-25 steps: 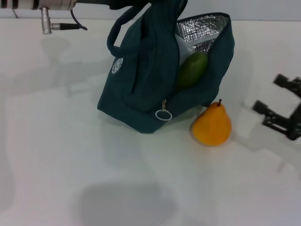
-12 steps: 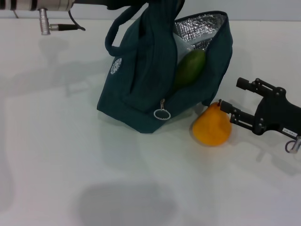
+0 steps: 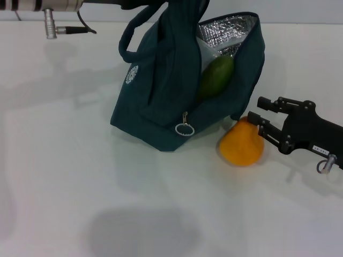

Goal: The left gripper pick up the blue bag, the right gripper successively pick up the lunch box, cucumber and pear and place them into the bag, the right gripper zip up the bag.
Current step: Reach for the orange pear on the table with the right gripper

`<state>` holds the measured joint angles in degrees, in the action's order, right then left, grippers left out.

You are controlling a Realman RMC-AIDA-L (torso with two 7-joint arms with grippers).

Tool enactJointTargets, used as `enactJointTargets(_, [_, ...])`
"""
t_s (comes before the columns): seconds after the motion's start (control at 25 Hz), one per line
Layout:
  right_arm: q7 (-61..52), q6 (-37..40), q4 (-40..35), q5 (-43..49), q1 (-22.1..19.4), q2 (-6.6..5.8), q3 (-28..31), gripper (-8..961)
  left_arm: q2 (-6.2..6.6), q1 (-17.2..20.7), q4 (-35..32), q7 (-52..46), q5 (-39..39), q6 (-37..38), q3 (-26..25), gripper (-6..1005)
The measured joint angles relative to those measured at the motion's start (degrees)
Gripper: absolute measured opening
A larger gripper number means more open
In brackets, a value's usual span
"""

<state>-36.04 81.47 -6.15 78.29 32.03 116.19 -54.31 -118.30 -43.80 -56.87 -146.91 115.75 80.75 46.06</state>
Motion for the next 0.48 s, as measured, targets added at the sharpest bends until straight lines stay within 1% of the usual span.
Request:
enactJointTargets(0.12, [0.07,-0.01,0.05,0.03,0.08,0.00,-0.01,521,0.00,-0.02,0.00,0.01,0.00,0.00,0.00,72])
enactJointTargets(0.2, [0.10,-0.02,0.14,0.03,0.23,0.00,0.00,290,0.00,-0.07,0.00,0.02,0.00,0.00,0.00,72])
enactJointTargets(0.48, [0.13,-1.81,2.15,0.07,2.12,-0.01,-0.45,171,0.00,-0.10,0.00,0.18,-0.01,0.02,0.00,72])
